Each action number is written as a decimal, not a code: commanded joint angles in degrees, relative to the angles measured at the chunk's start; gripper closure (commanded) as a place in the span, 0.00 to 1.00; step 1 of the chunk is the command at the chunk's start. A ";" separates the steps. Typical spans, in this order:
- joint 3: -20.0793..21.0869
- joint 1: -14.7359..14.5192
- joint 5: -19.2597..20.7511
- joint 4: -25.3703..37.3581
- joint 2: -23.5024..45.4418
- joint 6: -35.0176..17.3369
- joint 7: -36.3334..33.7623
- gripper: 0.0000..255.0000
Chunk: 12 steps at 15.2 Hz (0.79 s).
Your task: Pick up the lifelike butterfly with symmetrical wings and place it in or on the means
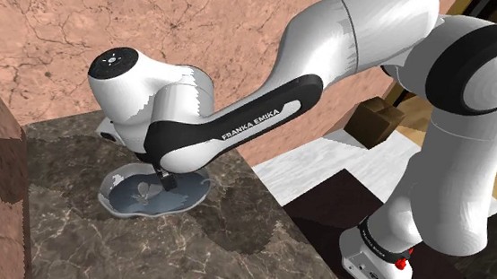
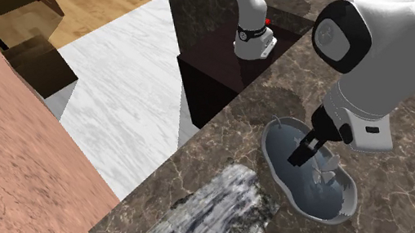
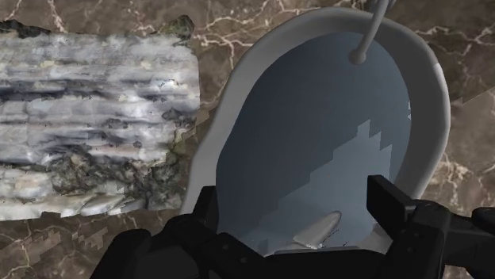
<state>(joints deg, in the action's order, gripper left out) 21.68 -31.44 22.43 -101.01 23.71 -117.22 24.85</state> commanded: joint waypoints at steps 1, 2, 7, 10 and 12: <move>0.00 0.00 0.00 0.00 0.00 0.00 0.00 0.00; 0.29 -0.11 -0.51 0.92 -0.70 1.56 0.32 0.00; 0.98 -0.52 -1.75 3.98 -2.32 6.10 1.14 0.00; 0.98 -0.52 -1.74 3.99 -2.32 6.10 1.14 0.00; 0.98 -0.52 -1.74 3.99 -2.32 6.10 1.14 0.00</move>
<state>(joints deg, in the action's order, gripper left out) 22.66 -31.96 20.69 -97.02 21.40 -111.13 25.98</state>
